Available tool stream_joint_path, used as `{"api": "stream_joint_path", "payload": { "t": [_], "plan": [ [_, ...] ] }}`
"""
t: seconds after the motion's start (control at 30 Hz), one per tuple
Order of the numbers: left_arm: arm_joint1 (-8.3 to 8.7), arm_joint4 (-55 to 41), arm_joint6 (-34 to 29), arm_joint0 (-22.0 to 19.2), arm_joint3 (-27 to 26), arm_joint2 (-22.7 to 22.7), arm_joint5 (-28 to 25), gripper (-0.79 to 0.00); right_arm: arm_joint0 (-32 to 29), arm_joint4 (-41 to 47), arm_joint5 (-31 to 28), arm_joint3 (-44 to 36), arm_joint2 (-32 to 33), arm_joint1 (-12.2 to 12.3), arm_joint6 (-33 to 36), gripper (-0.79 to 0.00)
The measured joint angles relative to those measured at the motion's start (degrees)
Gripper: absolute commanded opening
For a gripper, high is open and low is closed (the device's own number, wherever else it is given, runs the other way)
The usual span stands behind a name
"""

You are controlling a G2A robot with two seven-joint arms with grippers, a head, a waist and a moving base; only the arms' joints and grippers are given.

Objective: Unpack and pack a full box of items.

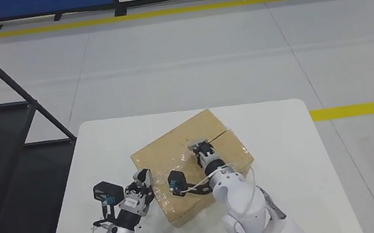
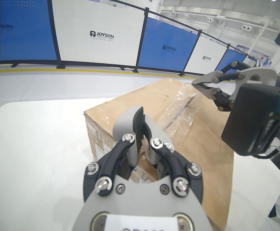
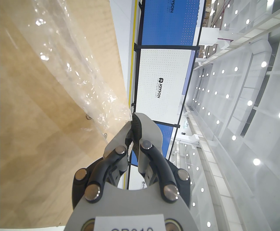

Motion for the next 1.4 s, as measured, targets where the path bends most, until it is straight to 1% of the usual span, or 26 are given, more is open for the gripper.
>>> {"api": "stream_joint_path", "payload": {
  "t": [0.17,0.2,0.23,0.27,0.33,0.77,1.07,1.2,1.4],
  "plan": [
    [0.01,0.0,0.2,0.2,-0.2,0.0,0.1,-0.785,-0.8,-0.7,-0.8,-0.3,0.6,0.2,0.4,-0.785],
    [0.02,-0.1,0.2,0.2,-0.3,0.0,0.2,-0.785,-0.9,-0.8,-1.2,-0.3,0.6,0.2,0.4,-0.702],
    [0.02,-0.1,0.2,0.3,-0.3,0.0,0.2,-0.785,-0.9,-0.9,-1.4,-0.3,0.7,0.3,0.3,-0.653],
    [0.03,0.0,0.2,0.3,-0.3,0.0,0.2,-0.785,-1.0,-1.0,-1.6,-0.3,0.7,0.3,0.3,-0.585],
    [0.04,0.1,0.3,0.4,-0.4,0.0,0.1,-0.785,-1.0,-1.0,-1.9,-0.3,0.7,0.3,0.3,-0.526],
    [0.07,0.0,0.4,0.5,-0.5,0.0,0.3,-0.785,-1.2,-2.2,-2.8,-1.8,0.0,0.3,0.4,-0.489],
    [0.12,-0.3,0.6,0.6,-0.6,-0.2,0.0,-0.785,-0.7,-3.3,-4.2,-2.6,0.6,0.3,2.6,-0.477],
    [0.14,-0.4,0.6,0.7,-0.7,-0.3,0.0,-0.785,-0.7,-3.9,-5.7,-3.4,1.6,0.3,4.3,-0.437],
    [0.17,-0.5,0.6,0.7,-0.9,-0.3,-0.2,-0.785,-1.9,-2.7,-5.7,-6.2,5.0,0.4,6.9,-0.446]
  ]
}}
